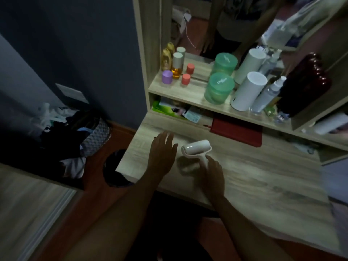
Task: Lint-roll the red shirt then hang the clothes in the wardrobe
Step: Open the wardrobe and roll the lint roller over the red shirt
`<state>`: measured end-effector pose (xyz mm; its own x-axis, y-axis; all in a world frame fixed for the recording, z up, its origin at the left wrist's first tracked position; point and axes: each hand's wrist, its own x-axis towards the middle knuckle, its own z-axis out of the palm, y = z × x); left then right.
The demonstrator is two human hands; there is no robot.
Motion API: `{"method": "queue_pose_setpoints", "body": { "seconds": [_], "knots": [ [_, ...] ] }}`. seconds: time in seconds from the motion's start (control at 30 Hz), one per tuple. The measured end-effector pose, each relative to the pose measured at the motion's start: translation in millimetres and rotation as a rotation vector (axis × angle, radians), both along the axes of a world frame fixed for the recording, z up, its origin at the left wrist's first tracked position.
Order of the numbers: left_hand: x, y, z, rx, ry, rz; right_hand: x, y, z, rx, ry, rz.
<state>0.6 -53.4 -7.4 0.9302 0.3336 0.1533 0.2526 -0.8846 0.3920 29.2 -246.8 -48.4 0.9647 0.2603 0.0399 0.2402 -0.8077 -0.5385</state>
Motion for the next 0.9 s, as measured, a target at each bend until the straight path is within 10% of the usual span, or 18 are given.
{"method": "queue_pose_setpoints", "body": {
  "seconds": [0.9],
  "knots": [
    [-16.6, 22.5, -4.7, 0.044, 0.074, 0.137, 20.5, 14.1, 1.2, 0.097, -0.216, 0.043]
  ]
}}
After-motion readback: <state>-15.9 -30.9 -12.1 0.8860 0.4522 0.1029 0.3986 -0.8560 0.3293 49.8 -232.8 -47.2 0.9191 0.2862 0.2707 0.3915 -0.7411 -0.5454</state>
